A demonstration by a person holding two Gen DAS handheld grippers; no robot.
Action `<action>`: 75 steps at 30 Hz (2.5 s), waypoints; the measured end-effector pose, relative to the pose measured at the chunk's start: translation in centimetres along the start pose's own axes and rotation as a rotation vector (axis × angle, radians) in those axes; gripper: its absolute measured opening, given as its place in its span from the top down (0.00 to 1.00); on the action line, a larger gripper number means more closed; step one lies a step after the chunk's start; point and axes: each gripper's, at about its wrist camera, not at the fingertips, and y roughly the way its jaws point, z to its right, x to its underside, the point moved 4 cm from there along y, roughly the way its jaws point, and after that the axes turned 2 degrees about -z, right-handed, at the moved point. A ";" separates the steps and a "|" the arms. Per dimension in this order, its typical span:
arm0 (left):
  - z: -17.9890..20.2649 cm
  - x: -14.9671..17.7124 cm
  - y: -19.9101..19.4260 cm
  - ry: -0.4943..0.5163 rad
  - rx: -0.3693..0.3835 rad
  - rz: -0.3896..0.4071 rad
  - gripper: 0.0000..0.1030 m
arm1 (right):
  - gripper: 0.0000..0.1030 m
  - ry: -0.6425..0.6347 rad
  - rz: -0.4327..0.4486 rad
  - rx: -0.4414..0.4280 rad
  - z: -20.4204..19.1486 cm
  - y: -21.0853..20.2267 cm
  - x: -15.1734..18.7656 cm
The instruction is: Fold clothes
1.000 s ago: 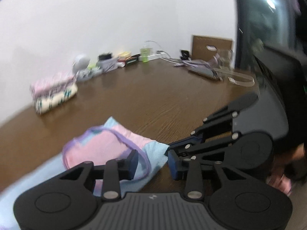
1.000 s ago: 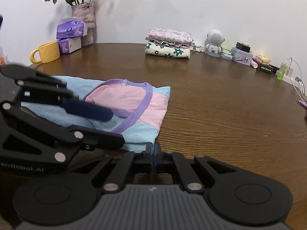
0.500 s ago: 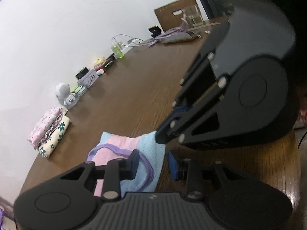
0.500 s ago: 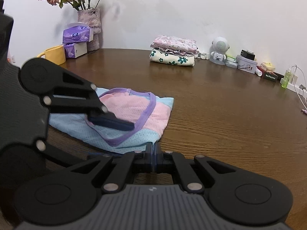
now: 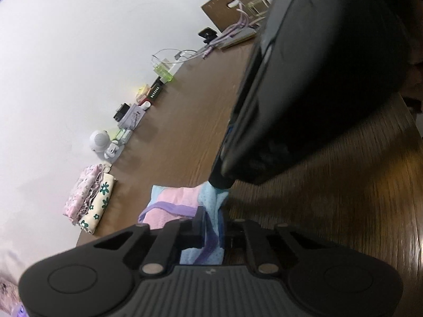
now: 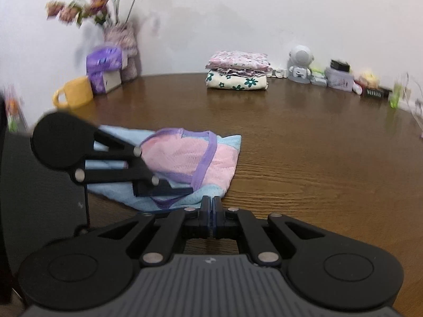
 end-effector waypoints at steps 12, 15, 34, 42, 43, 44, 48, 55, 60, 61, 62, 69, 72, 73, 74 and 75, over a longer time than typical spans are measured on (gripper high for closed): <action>-2.3 0.0 -0.5 -0.207 -0.011 0.017 0.96 | 0.62 0.670 0.017 -0.286 6.5 1.7 1.7; -2.5 -0.1 -0.4 -0.236 -0.013 0.022 0.96 | 0.62 0.773 -0.005 -0.338 6.9 3.2 2.1; -9.1 6.2 -4.1 -0.690 0.140 -0.013 0.59 | 0.95 0.866 0.025 -0.289 6.1 6.3 0.5; -14.8 11.6 -3.5 -0.841 0.114 -0.080 0.86 | 0.95 0.470 0.025 -0.089 1.5 4.6 -3.0; -14.6 11.5 -3.1 -0.814 0.130 -0.086 0.89 | 0.95 0.440 0.026 -0.072 1.1 4.4 -3.3; -14.4 11.4 -2.8 -0.786 0.146 -0.091 0.92 | 0.95 0.410 0.027 -0.055 0.7 4.2 -3.7; -13.5 11.0 -1.2 -0.681 0.206 -0.110 0.94 | 0.95 0.297 0.034 0.005 -1.1 3.6 -4.8; -12.6 11.4 0.4 -0.615 0.248 -0.090 0.94 | 0.95 0.023 0.039 0.093 -5.6 3.2 -6.9; -13.2 12.2 0.3 -0.629 0.291 -0.059 0.93 | 0.95 -0.224 0.012 0.129 -9.9 3.6 -8.6; -13.4 12.6 0.0 -0.631 0.297 -0.055 0.90 | 0.95 -0.273 0.005 0.135 -10.8 3.7 -8.9; -13.7 13.1 -0.4 -0.630 0.296 -0.054 0.87 | 0.95 -0.322 -0.001 0.141 -11.7 3.8 -9.2; -15.6 17.2 -2.8 -0.672 0.307 -0.067 0.86 | 0.95 -0.605 -0.084 0.141 -17.9 6.3 -8.6; -16.3 19.1 -3.7 -0.721 0.330 -0.060 0.84 | 0.95 -0.659 -0.121 0.133 -19.9 7.6 -7.9; -16.5 19.7 -4.0 -0.743 0.344 -0.049 0.82 | 0.95 -0.666 -0.131 0.134 -20.4 8.1 -7.7; -16.7 20.1 -4.4 -0.759 0.353 -0.031 0.80 | 0.95 -0.673 -0.141 0.135 -20.9 8.5 -7.5; -16.8 20.4 -4.7 -0.769 0.357 -0.011 0.80 | 0.95 -0.678 -0.149 0.137 -21.2 8.9 -7.2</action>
